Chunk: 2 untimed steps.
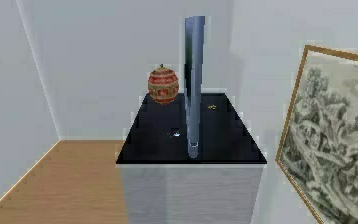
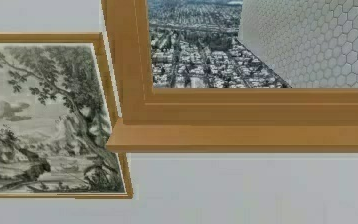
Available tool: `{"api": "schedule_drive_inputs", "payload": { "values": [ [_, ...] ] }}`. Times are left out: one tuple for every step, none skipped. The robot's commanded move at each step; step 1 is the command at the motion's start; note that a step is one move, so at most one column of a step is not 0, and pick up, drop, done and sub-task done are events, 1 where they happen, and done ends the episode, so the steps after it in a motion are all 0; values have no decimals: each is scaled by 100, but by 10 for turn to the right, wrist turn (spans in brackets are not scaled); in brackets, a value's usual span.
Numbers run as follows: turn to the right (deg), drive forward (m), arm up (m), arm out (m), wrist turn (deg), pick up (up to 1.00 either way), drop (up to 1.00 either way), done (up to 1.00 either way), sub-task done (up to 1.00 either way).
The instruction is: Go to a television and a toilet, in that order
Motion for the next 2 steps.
{"api": "schedule_drive_inputs", "payload": {
  "values": [
    [0, 10, 0, 0, 0, 0, 0, 0, 0],
    [0, 0, 0, 0, 0, 0, 0, 0, 100]
  ]
}}
